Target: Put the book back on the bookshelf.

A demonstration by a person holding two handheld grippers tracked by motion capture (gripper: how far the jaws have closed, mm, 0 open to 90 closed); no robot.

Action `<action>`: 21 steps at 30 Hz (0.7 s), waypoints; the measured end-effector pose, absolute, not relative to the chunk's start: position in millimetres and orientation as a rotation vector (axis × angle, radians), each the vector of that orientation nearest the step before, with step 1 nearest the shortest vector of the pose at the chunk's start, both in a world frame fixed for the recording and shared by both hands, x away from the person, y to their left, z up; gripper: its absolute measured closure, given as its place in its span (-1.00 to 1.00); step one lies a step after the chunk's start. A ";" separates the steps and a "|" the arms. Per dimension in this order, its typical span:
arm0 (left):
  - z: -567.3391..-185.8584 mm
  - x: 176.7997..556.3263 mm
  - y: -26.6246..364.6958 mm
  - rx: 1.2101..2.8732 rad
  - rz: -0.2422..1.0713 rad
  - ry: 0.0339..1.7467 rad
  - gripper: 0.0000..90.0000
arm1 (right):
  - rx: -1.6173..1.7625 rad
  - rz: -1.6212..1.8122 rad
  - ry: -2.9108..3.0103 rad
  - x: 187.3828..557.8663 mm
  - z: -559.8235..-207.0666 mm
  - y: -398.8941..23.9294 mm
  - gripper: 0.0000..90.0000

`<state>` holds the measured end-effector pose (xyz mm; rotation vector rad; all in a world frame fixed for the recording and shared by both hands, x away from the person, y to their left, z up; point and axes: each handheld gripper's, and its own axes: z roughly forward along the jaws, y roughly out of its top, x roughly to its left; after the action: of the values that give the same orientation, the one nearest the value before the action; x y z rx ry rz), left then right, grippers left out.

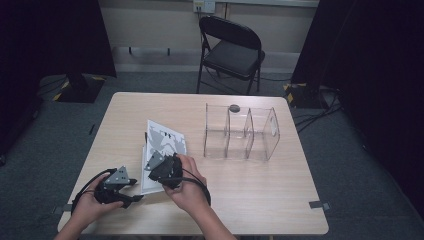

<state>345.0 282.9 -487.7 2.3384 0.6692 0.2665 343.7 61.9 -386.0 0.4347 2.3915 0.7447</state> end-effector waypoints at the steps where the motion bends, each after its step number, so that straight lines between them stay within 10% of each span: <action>1: -488.2 345.5 282.2 2.332 0.271 0.677 -0.24 | 0.438 0.747 2.391 343.6 -386.3 61.7 0.31; 21: -485.6 354.6 278.1 2.292 0.391 0.737 -0.51 | 0.431 0.737 2.410 342.9 -386.8 62.1 0.30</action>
<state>354.6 278.1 -485.6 2.2924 0.7373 0.3909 342.9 62.1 -386.8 0.4308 2.4097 0.7366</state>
